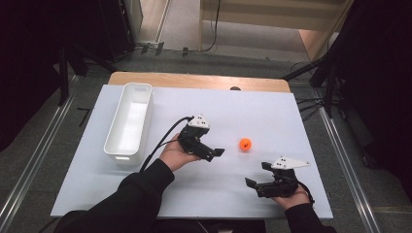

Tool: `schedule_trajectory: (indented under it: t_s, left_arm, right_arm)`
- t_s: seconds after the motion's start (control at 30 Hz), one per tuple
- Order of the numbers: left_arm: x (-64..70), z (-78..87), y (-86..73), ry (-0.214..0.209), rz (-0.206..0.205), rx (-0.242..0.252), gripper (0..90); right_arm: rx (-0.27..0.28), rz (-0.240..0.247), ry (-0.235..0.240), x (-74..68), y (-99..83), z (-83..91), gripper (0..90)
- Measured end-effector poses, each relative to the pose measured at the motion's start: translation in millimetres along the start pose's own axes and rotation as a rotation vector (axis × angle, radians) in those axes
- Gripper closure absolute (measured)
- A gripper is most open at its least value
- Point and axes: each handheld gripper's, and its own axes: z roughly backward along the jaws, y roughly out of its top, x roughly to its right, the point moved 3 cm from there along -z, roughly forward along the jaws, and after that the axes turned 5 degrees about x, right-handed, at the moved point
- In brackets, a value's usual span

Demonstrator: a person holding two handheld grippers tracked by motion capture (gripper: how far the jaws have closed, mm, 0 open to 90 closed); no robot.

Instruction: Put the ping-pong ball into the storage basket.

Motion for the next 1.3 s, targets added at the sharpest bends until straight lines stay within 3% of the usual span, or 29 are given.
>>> schedule_trajectory:
  t_s: [0.73, 0.93, 1.3]
  left_arm:
    - [0.1, -21.8, 11.4, 0.002, -0.023, -0.011, 3.2]
    - [0.3, -26.8, 14.3, -0.02, -0.005, -0.006, 3.2]
    - [1.7, -36.4, 22.8, 0.013, -0.047, 0.014, 6.6]
  right_arm:
    - [-0.006, 0.007, 0.004, 0.8, -0.7, -0.4, 6.7]
    - [-0.011, 0.004, 0.006, 0.6, -0.9, -0.7, 6.7]
    - [-0.007, 0.007, 0.008, -0.2, -0.7, -0.6, 6.7]
